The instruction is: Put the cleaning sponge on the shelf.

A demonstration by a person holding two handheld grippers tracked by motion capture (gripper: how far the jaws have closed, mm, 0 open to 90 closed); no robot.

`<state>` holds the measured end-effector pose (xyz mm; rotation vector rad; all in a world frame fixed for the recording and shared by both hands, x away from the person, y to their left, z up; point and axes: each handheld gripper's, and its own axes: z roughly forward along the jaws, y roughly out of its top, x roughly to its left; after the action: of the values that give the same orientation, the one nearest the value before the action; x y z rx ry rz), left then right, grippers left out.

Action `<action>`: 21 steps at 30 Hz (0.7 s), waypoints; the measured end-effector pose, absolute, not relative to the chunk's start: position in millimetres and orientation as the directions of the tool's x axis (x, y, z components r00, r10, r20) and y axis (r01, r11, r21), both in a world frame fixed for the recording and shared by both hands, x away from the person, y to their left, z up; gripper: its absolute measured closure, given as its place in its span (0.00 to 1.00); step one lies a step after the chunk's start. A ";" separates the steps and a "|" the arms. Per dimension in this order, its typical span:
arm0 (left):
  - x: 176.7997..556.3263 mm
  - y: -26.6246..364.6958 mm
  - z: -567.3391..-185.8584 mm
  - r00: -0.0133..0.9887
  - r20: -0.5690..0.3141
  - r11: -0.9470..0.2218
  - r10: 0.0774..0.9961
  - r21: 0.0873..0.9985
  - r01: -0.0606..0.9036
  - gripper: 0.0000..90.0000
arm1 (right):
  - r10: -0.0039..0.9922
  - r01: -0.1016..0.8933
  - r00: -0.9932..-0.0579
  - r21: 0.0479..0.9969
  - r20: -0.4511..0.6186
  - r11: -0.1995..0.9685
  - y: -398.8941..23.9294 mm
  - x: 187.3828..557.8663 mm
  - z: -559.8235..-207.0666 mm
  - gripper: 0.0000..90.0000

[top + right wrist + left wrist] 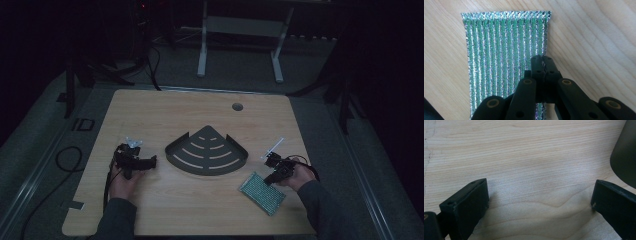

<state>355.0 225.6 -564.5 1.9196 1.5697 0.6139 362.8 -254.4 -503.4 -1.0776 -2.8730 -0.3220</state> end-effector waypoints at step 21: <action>355.0 225.6 -564.5 0.203 -0.010 -0.141 0.979 0.687 0.713 0.02 | 0.622 0.621 -0.781 0.179 0.057 0.763 -241.8 370.7 -455.8 1.00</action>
<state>355.0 225.6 -564.5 1.9195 1.5689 0.6134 370.7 -241.8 -455.8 -1.0424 -2.9550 -0.2962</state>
